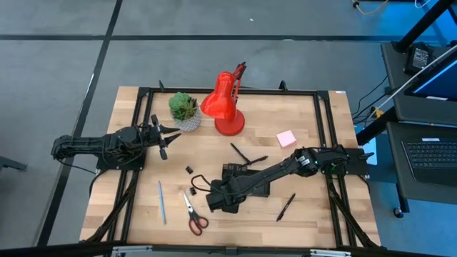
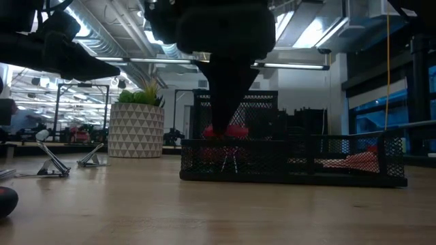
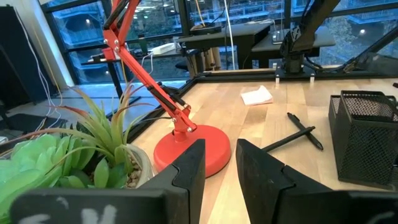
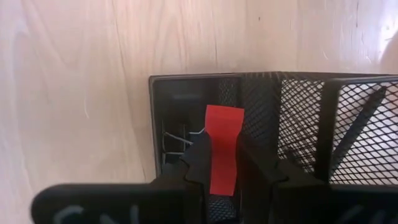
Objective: Pick and place office supplies into organizer
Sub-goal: Put the orange eraser into the black desk organizer
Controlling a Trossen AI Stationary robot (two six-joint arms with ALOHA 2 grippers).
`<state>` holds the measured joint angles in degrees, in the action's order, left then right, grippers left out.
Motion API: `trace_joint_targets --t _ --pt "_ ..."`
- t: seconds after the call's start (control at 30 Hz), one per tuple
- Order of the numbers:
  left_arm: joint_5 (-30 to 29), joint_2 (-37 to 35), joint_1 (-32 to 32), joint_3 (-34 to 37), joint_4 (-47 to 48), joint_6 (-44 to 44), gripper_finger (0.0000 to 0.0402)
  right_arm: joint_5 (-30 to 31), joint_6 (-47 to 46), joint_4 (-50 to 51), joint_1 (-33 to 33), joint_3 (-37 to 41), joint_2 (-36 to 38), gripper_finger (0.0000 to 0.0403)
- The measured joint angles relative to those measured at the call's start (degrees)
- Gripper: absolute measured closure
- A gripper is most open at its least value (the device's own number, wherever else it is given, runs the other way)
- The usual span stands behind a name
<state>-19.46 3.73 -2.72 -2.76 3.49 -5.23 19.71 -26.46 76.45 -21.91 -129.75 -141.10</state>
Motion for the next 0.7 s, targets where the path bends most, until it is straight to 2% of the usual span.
trace_joint_targets --t 0.37,0.7 --pt "0.00 0.00 -0.02 0.00 0.00 0.00 0.0315 0.13 -1.53 -0.51 0.00 0.00 0.02 0.0339" --pt "0.00 0.00 -0.01 0.00 -0.01 0.00 0.0315 0.13 -1.75 -0.95 0.00 0.00 0.03 0.0312"
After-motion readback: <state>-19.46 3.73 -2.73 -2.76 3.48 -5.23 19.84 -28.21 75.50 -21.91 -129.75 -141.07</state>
